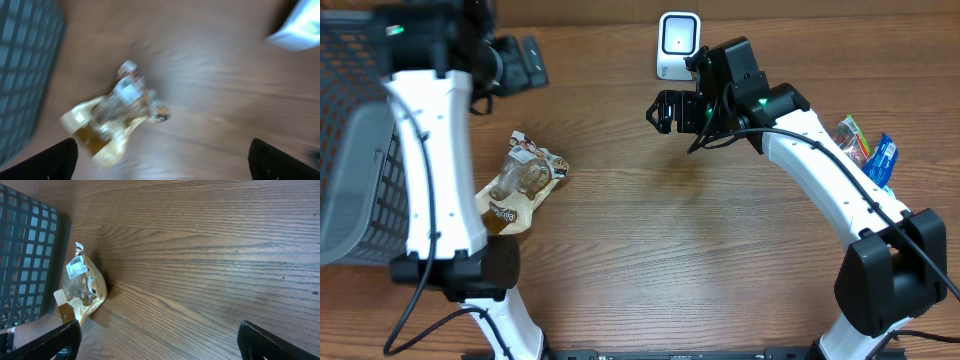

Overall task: Scan the item barcode
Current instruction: 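Push the clear mushroom bag right toward mid-table with the left gripper, then move the right gripper left and grasp the clear mushroom bag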

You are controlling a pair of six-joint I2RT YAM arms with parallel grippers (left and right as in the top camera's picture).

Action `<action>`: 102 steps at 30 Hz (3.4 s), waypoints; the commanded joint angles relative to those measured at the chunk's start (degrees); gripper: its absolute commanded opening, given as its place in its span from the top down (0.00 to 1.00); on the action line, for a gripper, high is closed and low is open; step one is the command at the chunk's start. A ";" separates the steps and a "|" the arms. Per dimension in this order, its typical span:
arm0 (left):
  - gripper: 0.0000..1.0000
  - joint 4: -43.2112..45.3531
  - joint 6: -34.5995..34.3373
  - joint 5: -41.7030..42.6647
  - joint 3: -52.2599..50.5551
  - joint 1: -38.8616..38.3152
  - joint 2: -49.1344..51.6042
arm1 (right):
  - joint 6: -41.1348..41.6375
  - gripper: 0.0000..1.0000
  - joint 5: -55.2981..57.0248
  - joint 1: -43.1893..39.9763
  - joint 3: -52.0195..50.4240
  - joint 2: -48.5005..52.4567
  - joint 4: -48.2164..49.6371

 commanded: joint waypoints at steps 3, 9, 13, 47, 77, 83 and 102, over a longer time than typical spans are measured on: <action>0.02 0.09 -8.72 -13.40 -11.74 0.04 3.96 | -0.13 0.00 0.61 -0.13 0.90 -0.42 0.15; 0.03 2.54 -16.17 -19.08 -23.85 0.90 8.68 | -0.13 0.00 0.61 -0.13 0.90 -0.42 0.00; 0.05 9.07 -16.41 -19.82 -30.64 0.76 12.74 | -0.20 0.00 0.61 -0.13 0.90 -0.42 -0.02; 0.09 12.76 12.37 27.98 -13.03 -8.11 18.91 | 0.17 0.00 2.67 -2.95 0.90 -0.42 -2.01; 0.00 7.10 6.71 20.70 6.84 0.42 18.91 | 31.67 0.25 7.04 8.22 -8.96 9.05 -2.54; 0.00 7.13 6.71 20.70 6.84 0.42 18.91 | 31.23 0.75 8.35 8.96 -9.01 9.29 -1.90; 0.00 7.13 6.71 20.70 6.84 0.46 18.91 | 27.32 0.00 -0.11 9.42 -8.20 8.02 -0.42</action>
